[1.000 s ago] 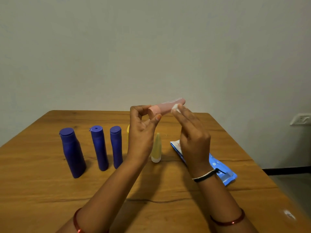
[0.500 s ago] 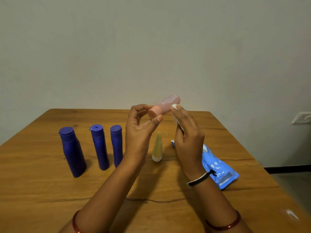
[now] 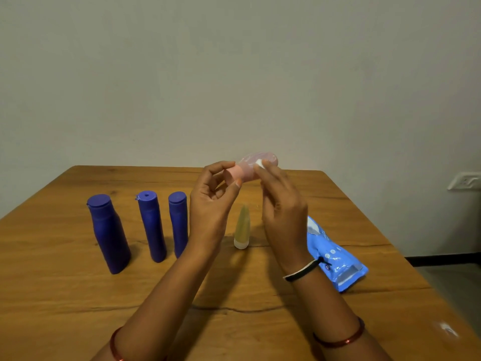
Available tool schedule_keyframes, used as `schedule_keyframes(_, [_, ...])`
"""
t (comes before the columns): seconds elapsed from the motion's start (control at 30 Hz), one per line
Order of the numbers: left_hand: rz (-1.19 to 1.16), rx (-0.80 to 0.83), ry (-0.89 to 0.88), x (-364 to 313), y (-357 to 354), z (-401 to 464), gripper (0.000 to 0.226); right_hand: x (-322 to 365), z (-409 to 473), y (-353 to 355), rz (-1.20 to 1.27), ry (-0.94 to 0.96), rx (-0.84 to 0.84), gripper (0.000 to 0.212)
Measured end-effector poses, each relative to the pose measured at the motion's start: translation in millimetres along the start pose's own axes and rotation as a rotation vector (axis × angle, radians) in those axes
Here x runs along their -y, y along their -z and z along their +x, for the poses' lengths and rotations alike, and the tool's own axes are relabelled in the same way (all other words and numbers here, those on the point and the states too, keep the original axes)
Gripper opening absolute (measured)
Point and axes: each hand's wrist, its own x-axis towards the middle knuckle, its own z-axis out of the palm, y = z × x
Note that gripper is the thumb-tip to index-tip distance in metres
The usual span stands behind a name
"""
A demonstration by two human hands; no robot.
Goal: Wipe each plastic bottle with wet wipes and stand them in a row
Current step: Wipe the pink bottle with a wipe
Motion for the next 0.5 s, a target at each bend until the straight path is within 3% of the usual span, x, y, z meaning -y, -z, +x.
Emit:
schedule_keyframes(0.23, [-0.031,-0.016,0.005,7.0,10.0,-1.0,0.027,0.9,-8.8,-4.3,0.013,0.142,0.094,0.053])
schedule_keyframes(0.5, [-0.051,-0.002,0.078,9.7,10.4,-0.9,0.028,-34.6,5.4,9.3,-0.074,-0.035,-0.054,0.041])
